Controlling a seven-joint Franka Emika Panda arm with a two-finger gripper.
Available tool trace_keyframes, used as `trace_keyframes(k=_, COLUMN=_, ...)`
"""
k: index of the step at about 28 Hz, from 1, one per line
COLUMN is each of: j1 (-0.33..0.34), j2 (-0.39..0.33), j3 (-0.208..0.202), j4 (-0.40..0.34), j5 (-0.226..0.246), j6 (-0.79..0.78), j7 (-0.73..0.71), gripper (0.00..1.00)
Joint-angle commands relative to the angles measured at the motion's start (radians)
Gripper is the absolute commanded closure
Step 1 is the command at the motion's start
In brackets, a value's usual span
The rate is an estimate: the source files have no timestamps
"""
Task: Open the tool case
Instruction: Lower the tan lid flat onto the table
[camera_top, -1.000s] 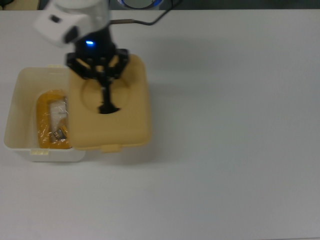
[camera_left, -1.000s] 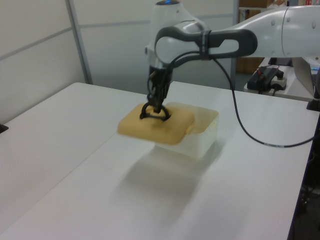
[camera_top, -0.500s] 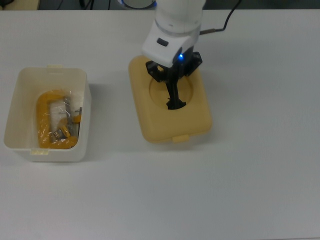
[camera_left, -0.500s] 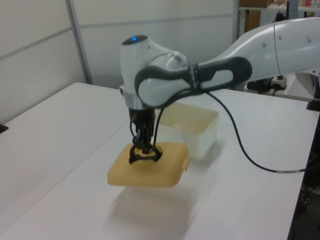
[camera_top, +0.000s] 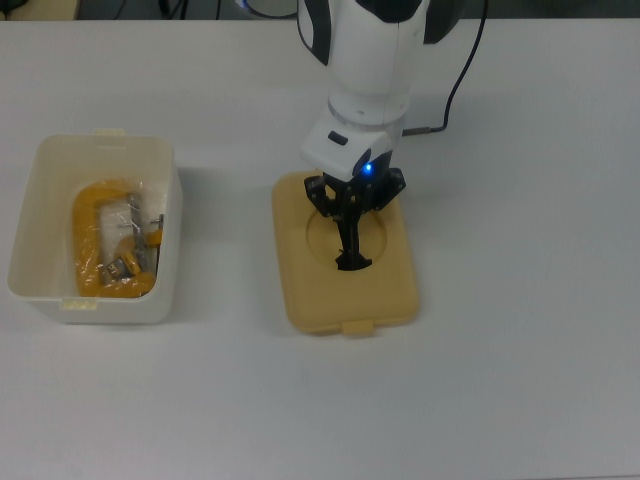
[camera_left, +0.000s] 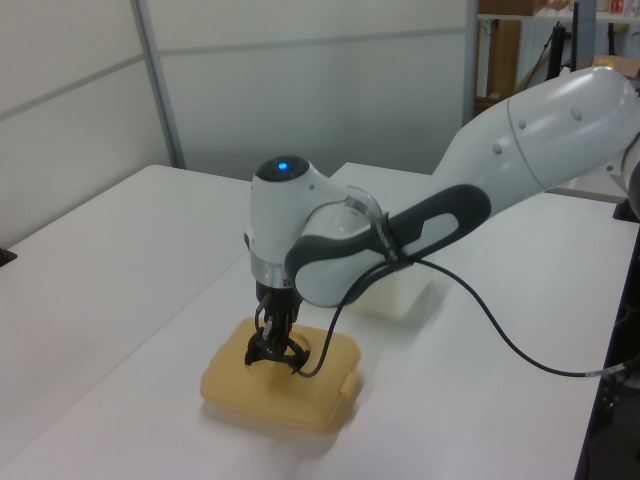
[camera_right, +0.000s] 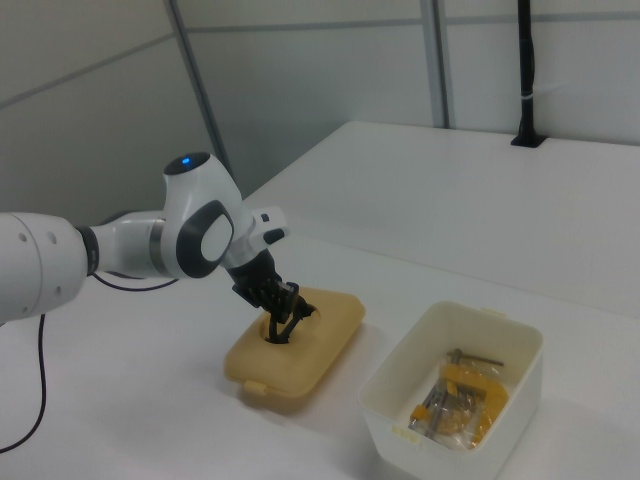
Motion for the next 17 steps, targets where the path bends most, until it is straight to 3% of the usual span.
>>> trace_keyframes(k=1, j1=0.014, j2=0.015, j3=-0.013, j4=-0.017, j5=-0.048, j6=0.058, j7=0.039, gripper=1.0)
trace_keyframes(k=7, j1=0.014, j2=0.037, j3=-0.013, j4=-0.017, j5=-0.053, j6=0.078, j7=0.054, gripper=1.0)
trace_keyframes(k=17, j1=0.011, j2=0.056, j3=-0.014, j4=-0.017, j5=-0.05, j6=0.079, j7=0.198, gripper=1.0)
